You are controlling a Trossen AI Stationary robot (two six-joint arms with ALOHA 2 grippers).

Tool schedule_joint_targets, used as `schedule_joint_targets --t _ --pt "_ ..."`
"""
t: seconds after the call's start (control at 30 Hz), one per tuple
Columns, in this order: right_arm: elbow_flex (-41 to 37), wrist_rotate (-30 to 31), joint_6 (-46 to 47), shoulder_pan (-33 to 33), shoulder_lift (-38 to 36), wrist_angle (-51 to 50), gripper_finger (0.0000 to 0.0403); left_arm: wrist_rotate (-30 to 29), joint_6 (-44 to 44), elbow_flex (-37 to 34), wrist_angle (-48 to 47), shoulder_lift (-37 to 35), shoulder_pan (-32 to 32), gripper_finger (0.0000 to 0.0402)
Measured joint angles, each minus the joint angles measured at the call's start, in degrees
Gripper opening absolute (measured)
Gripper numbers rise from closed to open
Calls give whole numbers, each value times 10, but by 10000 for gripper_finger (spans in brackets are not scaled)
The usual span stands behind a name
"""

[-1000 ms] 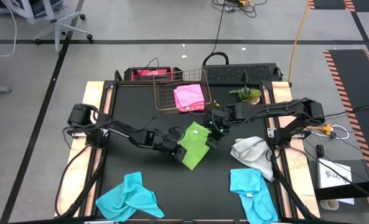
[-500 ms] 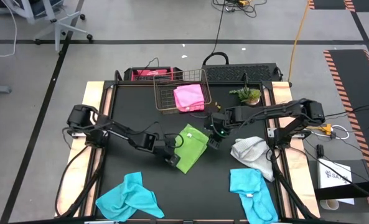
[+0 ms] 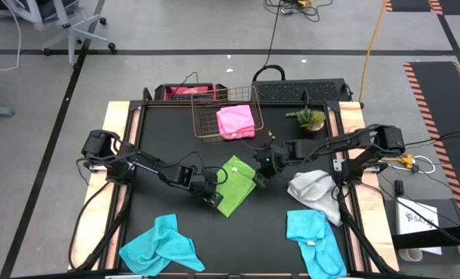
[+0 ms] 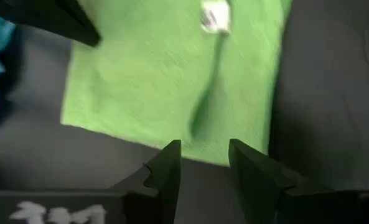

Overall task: Fold microfiber towels
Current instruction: Fold the green microfiber cloth in quarters

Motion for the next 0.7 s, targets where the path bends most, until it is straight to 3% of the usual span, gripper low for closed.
schedule_joint_targets --t 0.2,0.5,0.7 --pt "-35 -45 47 7 0 41 125 1 0 0 0 0 0 19" --pt "-72 -42 95 9 1 151 125 10 -3 0 7 -4 1 60" --pt "-73 -44 99 9 40 212 125 10 -8 0 15 -4 1 67"
